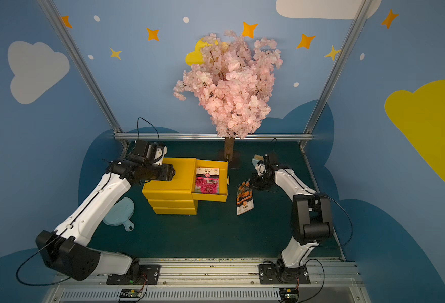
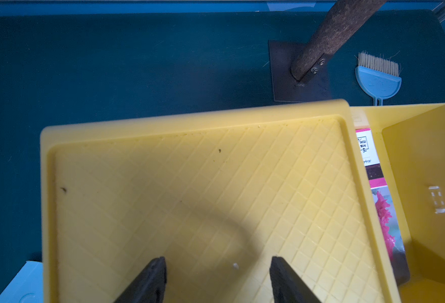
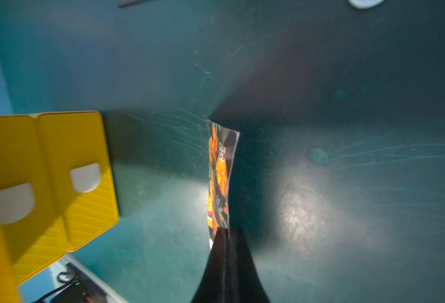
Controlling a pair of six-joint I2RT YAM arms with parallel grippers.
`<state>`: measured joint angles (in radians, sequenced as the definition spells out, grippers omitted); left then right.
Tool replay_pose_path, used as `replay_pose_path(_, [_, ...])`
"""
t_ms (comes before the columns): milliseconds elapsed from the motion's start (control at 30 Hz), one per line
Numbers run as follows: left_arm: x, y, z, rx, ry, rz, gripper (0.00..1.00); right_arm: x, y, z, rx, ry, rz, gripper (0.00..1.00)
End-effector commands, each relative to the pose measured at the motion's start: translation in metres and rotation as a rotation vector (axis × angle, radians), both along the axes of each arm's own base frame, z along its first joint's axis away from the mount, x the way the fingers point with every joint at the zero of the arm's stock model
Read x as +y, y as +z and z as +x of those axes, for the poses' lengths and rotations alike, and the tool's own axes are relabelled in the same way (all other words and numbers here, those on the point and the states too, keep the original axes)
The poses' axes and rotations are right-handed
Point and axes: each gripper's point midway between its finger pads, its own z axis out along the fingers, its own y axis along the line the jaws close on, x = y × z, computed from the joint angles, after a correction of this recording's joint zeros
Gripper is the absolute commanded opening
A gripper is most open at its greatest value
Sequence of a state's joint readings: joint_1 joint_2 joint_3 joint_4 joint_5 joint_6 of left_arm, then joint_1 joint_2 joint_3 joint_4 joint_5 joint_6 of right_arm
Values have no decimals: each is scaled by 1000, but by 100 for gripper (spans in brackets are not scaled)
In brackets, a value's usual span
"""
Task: Take the seed bags out of the drawer
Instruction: Place the seed packet at the center of the board.
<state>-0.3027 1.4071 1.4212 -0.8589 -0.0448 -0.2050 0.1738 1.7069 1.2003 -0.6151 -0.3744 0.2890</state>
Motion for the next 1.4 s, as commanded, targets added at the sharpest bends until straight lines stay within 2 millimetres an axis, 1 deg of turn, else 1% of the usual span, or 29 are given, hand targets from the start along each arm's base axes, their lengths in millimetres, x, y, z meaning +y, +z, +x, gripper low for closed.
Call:
replay_pose_path(0, [7, -33, -27, 161, -2, 32, 67, -7, -6, 8, -38, 12, -63, 0])
replay_pose_path(233, [7, -33, -27, 162, -2, 28, 67, -13, -24, 13, -18, 22, -122, 0])
replay_pose_path(433, [7, -35, -28, 167, -4, 31, 67, -21, -30, 16, -12, 10, -170, 0])
replay_pose_path(500, [7, -35, -28, 166, -2, 30, 67, -23, -29, 17, -15, 2, -186, 1])
replay_pose_path(633, [7, -35, -28, 167, -2, 30, 67, -32, -22, 16, -27, -24, -230, 22])
replay_pose_path(733, [7, -34, -28, 164, 0, 31, 67, -35, -7, 15, -57, -40, -238, 34])
replay_pose_path(800, [8, -34, -28, 162, 2, 31, 67, -35, 6, 14, -78, -50, -232, 37])
replay_pose_path(900, [8, -33, -28, 160, 1, 30, 67, -29, 32, 12, -131, -50, -221, 39])
replay_pose_path(1000, [8, -33, -29, 158, 3, 30, 67, -14, 64, 7, -201, -25, -213, 42])
replay_pose_path(1133, [7, -33, -29, 158, 2, 26, 67, 10, 103, -2, -276, 10, -203, 42])
replay_pose_path(1233, [8, -34, -30, 158, 1, 25, 67, 30, 128, -9, -320, 40, -183, 41])
replay_pose_path(1367, [7, -34, -31, 156, 0, 21, 67, 54, 155, -20, -376, 80, -166, 41])
